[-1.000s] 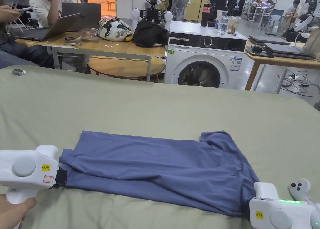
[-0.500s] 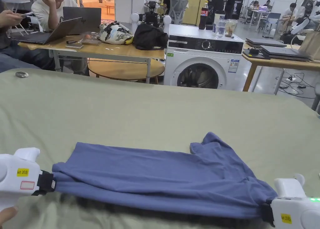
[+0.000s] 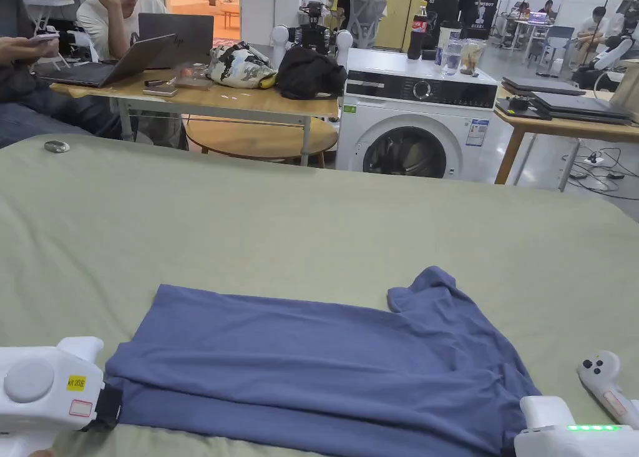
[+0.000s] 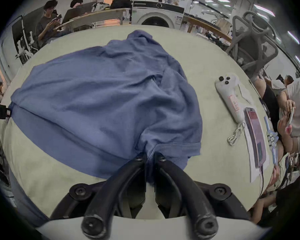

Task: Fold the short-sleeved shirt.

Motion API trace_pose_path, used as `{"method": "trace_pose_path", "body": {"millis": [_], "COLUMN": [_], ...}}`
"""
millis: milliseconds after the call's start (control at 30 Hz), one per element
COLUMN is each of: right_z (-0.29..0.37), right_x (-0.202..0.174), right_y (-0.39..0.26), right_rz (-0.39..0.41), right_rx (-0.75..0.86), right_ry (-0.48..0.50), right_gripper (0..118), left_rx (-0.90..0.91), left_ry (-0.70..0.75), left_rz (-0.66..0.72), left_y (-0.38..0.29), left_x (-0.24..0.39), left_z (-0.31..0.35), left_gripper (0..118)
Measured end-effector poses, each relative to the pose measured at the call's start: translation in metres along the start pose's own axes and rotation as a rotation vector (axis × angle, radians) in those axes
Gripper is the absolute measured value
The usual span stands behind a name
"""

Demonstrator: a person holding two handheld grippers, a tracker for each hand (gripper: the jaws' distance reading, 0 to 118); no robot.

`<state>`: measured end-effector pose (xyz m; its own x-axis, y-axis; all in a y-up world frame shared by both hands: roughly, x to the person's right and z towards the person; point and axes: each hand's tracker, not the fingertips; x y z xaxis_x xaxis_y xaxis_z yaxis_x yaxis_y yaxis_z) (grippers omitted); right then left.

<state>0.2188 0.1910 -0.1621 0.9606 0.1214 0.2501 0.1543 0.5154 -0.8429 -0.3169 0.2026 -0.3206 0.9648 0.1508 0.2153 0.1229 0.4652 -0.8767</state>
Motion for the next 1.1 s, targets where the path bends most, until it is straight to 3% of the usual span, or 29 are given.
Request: {"method": "trace_pose_path", "body": {"millis": [33,67,100,400,500,533,567,600,633,767,1100], "right_z": [0.004,0.011,0.020,0.068,0.070,0.068,0.067,0.066,0.065,0.059,0.027], "right_x": [-0.001,-0.003,-0.005,-0.037,-0.056,-0.061,-0.065,-0.071,-0.075,-0.085,-0.083], "right_y": [0.002,0.005,0.009,0.052,0.063,0.067,0.069,0.071,0.073,0.079,0.106], "right_rz": [-0.006,-0.021,-0.040,-0.104,-0.112,-0.121,-0.130,-0.141,-0.146,-0.122,-0.080], "right_rx": [0.004,0.026,0.081,0.515,0.566,0.599,0.613,0.619,0.634,0.674,0.594], "right_ry": [-0.006,-0.018,-0.035,-0.008,0.004,0.018,0.019,0.003,-0.002,0.015,0.057], "right_gripper": [16,34,42,44,38,29,11,0,0,0,0], "left_rx": [0.005,0.028,0.074,0.533,0.644,0.654,0.648,0.650,0.653,0.625,0.266], "left_ry": [-0.001,-0.007,-0.005,-0.038,-0.005,-0.003,-0.004,-0.001,0.017,0.014,-0.057], "left_rz": [0.006,0.008,0.009,-0.061,-0.074,-0.077,-0.078,-0.087,-0.102,-0.113,-0.010], "left_y": [0.003,0.005,0.008,0.019,0.020,0.021,0.022,0.024,0.027,0.045,0.169], "left_x": [0.001,0.004,0.008,0.053,0.059,0.063,0.066,0.069,0.073,0.072,0.012], "left_z": [0.005,0.011,0.019,0.076,0.072,0.071,0.069,0.067,0.065,0.058,-0.015], "left_gripper": [13,27,33,38,38,38,31,16,0,0,0]}}
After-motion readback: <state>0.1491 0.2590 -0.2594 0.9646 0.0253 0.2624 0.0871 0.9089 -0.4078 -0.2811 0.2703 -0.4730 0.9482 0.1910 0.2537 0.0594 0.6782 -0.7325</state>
